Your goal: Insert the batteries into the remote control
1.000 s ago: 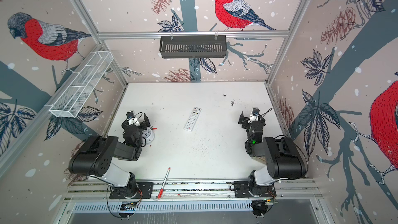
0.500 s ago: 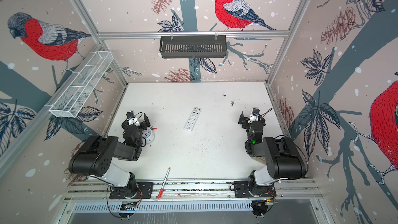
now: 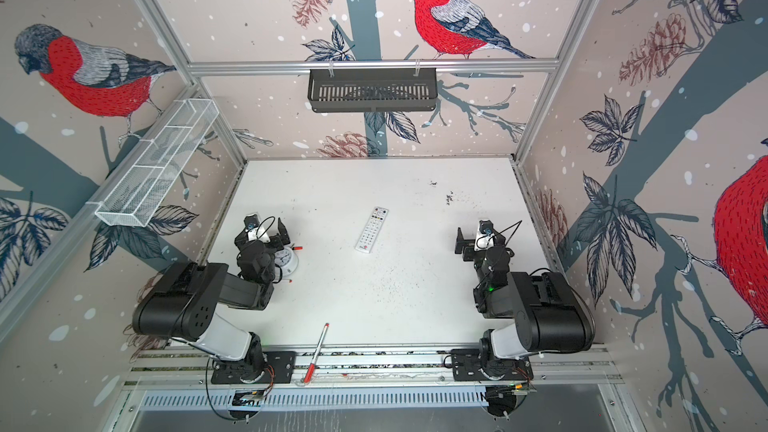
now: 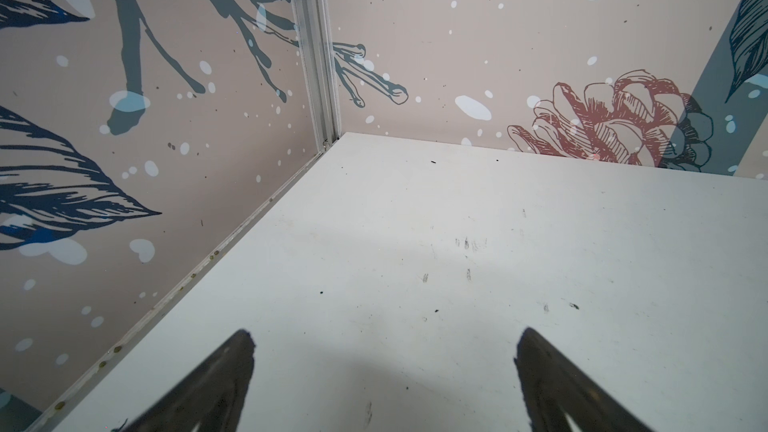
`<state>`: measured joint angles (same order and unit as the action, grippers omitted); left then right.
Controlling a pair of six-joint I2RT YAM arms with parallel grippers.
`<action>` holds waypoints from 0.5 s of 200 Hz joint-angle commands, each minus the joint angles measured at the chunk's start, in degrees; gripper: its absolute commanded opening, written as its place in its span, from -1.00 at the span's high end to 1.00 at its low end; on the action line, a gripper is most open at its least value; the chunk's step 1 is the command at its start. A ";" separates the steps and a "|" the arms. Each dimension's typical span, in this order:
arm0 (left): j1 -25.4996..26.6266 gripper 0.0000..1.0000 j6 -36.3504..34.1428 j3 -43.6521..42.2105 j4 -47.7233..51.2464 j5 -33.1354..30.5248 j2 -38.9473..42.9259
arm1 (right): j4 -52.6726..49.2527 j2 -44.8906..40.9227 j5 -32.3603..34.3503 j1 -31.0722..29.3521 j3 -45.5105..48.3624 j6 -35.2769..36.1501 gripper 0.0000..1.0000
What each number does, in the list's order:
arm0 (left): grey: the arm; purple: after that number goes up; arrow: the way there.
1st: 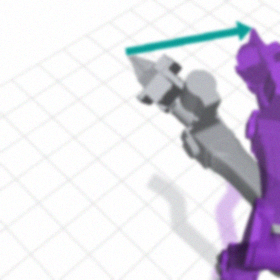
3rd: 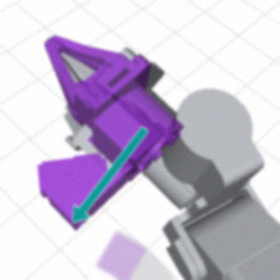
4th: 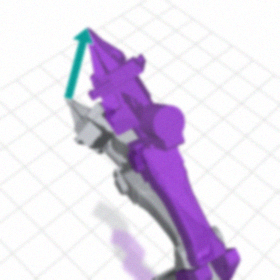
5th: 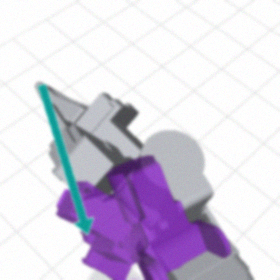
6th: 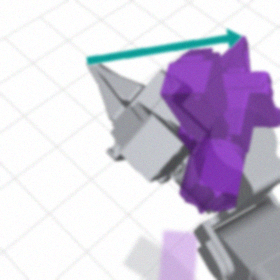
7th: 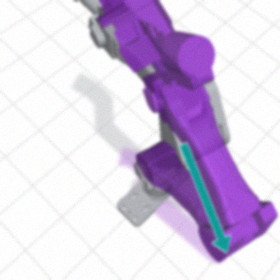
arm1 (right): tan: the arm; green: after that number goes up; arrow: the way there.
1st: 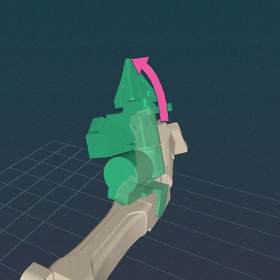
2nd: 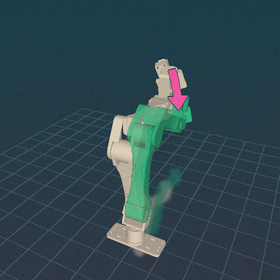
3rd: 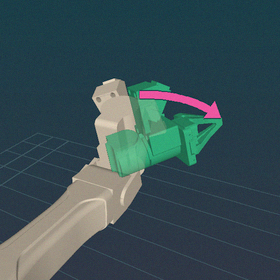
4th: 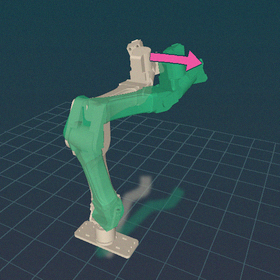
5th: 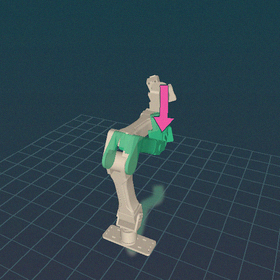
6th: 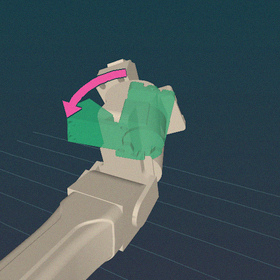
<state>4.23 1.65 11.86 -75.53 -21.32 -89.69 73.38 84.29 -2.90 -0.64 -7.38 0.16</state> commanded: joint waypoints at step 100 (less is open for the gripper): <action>0.08 -0.95 0.16 0.17 -2.72 -0.59 0.00 | -5.34 1.79 10.46 -0.54 -6.38 -3.77 -0.99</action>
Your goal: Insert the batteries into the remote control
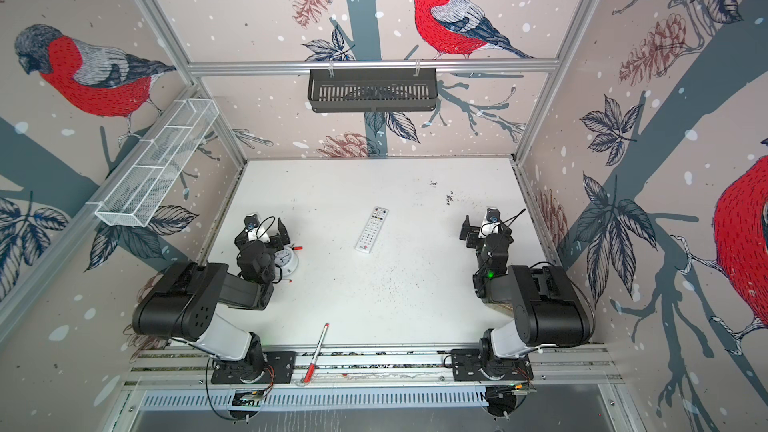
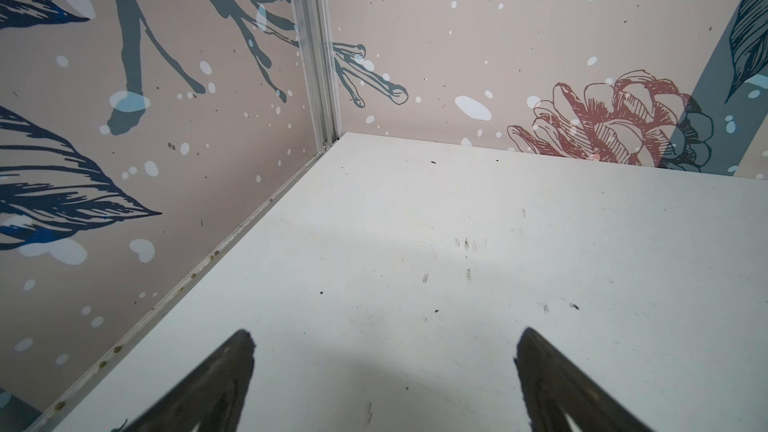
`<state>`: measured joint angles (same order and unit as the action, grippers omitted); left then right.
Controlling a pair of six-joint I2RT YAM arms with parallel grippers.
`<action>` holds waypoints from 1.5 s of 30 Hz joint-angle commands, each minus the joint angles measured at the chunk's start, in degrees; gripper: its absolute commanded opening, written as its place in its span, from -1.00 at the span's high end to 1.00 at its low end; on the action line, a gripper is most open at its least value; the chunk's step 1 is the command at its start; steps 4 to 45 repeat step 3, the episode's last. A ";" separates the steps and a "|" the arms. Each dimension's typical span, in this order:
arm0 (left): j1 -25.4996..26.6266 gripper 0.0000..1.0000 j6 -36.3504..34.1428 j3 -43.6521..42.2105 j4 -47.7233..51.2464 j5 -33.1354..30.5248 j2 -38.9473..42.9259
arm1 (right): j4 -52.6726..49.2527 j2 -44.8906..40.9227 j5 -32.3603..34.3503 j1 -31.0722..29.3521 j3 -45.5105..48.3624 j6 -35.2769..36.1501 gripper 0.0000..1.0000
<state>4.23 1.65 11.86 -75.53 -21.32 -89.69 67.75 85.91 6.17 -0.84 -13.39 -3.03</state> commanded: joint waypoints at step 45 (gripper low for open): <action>0.08 -0.95 0.11 0.11 -2.70 -0.62 -0.05 | 0.35 0.07 1.37 -0.34 -0.29 -0.57 -0.99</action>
